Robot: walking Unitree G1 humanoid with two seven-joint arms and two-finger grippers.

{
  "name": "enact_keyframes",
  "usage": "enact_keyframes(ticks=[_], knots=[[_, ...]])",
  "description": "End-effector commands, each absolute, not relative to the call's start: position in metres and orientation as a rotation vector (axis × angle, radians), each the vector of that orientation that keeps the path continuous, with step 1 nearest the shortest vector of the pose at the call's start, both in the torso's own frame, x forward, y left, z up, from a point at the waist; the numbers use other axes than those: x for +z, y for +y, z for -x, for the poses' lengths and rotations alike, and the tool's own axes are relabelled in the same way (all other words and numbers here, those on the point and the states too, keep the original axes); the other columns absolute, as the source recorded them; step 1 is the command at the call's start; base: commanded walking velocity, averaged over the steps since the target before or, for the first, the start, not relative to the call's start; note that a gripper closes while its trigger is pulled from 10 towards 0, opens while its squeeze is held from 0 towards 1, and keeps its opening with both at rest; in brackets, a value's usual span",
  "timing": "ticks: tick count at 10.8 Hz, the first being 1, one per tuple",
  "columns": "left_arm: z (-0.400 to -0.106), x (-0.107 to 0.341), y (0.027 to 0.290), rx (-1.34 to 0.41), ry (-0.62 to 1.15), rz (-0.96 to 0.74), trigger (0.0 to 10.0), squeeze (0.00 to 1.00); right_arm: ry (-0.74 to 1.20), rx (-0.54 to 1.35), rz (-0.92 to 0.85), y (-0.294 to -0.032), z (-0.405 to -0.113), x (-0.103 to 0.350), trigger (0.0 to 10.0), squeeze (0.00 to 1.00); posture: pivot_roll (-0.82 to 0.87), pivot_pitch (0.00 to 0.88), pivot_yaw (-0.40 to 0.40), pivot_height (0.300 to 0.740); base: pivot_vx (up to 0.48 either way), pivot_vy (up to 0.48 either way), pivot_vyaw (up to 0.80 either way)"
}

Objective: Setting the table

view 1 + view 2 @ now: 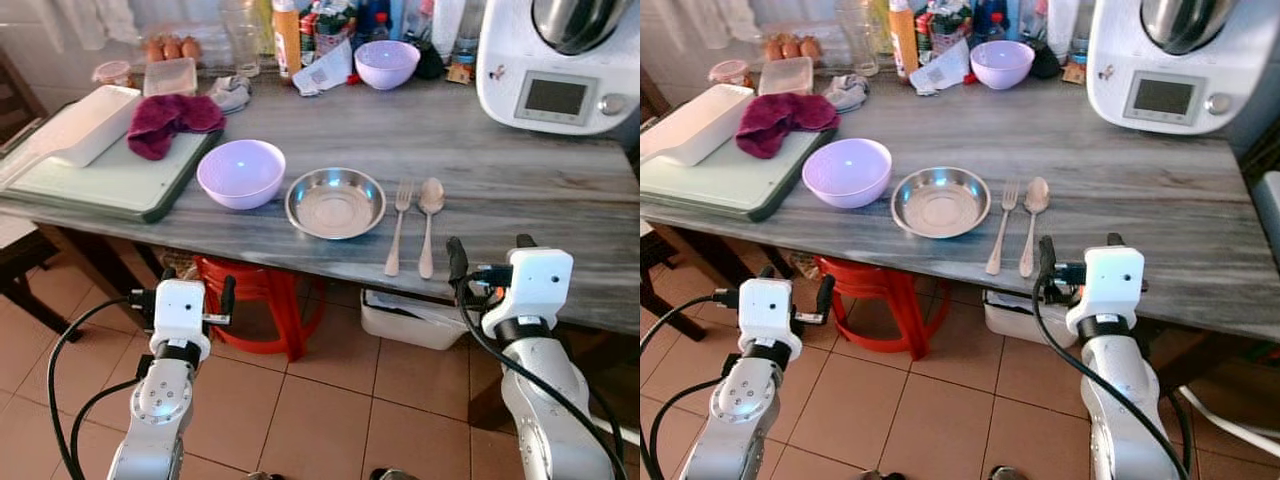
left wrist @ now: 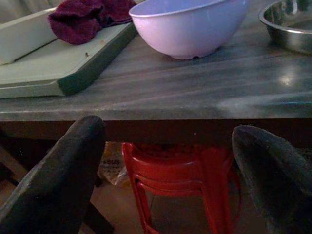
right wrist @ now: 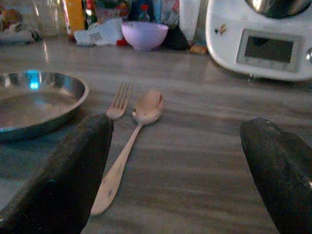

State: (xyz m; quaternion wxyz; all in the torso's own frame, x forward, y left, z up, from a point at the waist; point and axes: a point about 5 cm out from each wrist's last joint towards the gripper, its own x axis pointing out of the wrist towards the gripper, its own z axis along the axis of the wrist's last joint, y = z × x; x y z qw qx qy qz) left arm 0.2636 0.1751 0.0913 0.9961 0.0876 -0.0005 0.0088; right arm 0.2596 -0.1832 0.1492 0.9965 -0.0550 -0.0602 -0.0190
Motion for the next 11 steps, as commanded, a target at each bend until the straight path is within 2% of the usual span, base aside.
enact_keyframes(ticks=[1, 5, 11], knots=[[-0.2622, 0.0922, 0.1783, 0.022, 0.005, -0.191, 10.0, 0.00, -0.100, -0.051, 0.097, -0.1840, -0.2574, 0.1445, 10.0, 0.00, -0.09, 0.127, 0.081, 0.740, 0.000, 0.000, 0.00], [-0.2629, 0.0924, 0.1761, 0.001, 0.011, -0.193, 10.0, 0.00, -0.098, -0.059, 0.093, -0.1855, -0.2586, 0.1436, 10.0, 0.00, -0.09, 0.128, 0.082, 0.740, 0.000, 0.000, 0.00], [-0.2629, 0.0918, 0.1753, -0.004, 0.022, -0.196, 10.0, 0.00, -0.088, -0.066, 0.086, -0.1861, -0.2588, 0.1419, 10.0, 0.00, -0.09, 0.134, 0.086, 0.740, -0.302, 0.000, 0.00]])
